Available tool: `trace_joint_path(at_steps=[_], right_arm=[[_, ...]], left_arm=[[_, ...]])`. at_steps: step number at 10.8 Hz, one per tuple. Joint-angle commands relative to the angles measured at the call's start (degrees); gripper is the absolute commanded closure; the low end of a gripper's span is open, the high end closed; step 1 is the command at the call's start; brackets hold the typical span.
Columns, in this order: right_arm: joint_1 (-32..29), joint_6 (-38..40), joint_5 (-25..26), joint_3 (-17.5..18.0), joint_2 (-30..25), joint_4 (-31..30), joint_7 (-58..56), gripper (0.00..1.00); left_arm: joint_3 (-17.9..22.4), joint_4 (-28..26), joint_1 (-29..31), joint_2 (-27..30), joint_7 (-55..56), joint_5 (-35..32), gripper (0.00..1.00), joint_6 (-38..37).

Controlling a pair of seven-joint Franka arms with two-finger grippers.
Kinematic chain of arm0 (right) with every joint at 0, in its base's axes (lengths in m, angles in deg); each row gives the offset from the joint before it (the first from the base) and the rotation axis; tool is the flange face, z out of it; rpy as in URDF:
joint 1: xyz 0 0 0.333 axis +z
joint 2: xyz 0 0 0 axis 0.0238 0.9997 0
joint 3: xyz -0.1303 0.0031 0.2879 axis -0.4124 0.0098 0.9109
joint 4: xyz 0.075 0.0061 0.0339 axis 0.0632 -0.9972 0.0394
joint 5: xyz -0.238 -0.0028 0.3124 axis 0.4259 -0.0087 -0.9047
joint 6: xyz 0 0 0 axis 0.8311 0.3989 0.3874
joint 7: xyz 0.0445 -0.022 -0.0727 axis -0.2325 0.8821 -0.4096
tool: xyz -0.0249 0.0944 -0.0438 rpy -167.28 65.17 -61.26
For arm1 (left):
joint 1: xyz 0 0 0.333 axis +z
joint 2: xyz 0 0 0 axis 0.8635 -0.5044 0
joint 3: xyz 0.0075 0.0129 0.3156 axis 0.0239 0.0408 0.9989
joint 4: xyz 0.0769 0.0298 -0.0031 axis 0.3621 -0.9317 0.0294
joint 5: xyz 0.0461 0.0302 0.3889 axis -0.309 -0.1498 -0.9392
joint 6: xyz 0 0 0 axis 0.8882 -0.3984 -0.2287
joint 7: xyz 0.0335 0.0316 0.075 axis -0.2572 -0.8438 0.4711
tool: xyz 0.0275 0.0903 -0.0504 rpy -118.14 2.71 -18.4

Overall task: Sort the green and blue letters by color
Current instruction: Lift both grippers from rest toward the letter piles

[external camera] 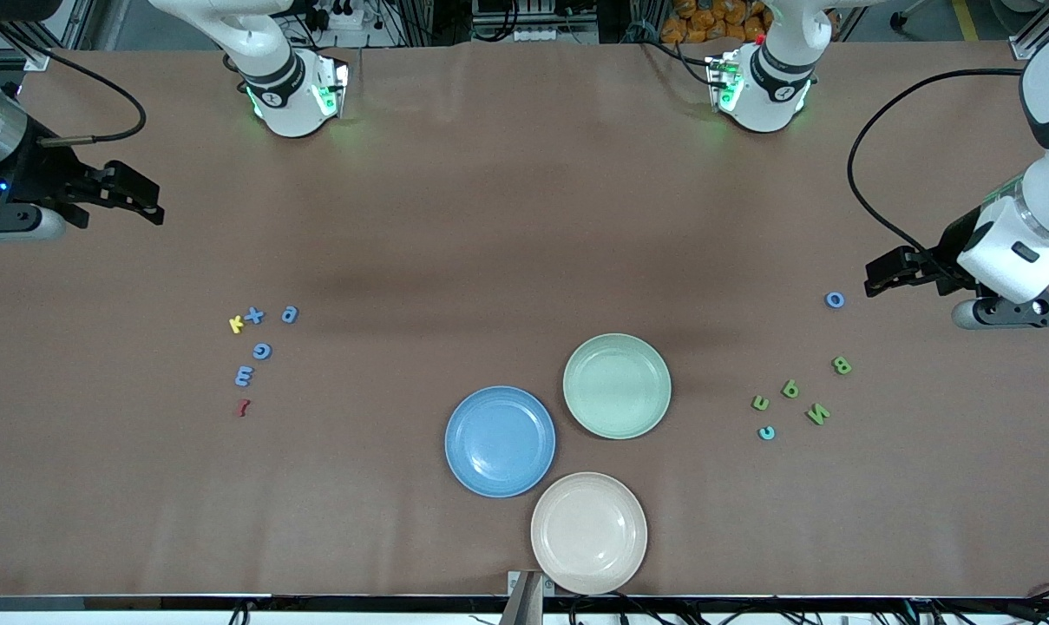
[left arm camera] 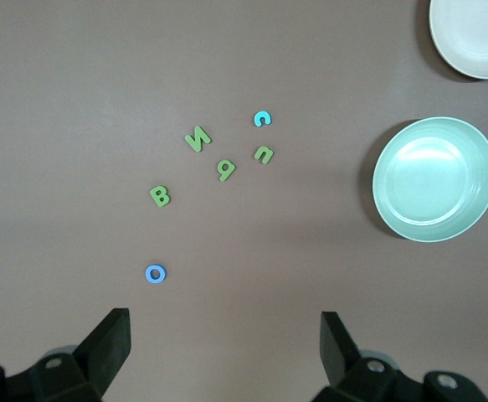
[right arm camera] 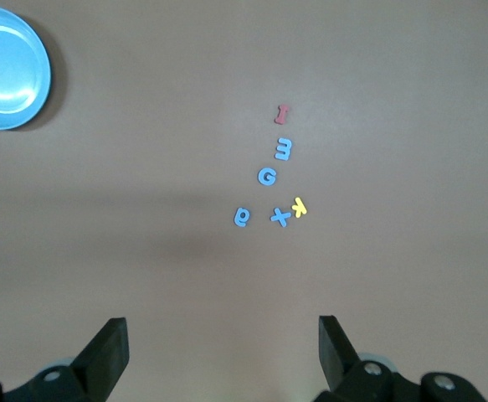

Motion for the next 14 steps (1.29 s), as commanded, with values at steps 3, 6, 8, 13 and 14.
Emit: trace_joint_path(at_steps=[3, 6, 8, 13, 14], right_arm=[[0.1, 1.6, 0.4, -0.1, 1.5, 5.9, 0.7, 0.0], [0.0, 1.6, 0.4, -0.1, 1.7, 5.3, 0.8, 0.0], [-0.4, 1.9, 0.4, -0.1, 2.0, 4.4, 0.6, 0.0], [-2.5, -10.8, 0.3, -0.5, 2.7, -7.4, -0.1, 0.0], [-2.8, -16.3, 0.4, -0.5, 2.7, -11.2, -0.6, 0.0]], left_arm=[[-0.3, 0.0, 0.1, 0.4, -1.0, 0.3, 0.0, 0.0], [-0.2, -0.1, -0.1, 0.3, -0.6, 0.3, 0.0, 0.0], [-0.1, -0.1, 0.1, -2.3, -0.6, 0.2, 0.0, 1.5], [0.3, -6.0, 3.9, -8.8, -7.7, -1.8, 0.0, 13.6], [0.4, -9.9, 5.3, -8.6, -10.3, -1.8, 0.0, 18.2]])
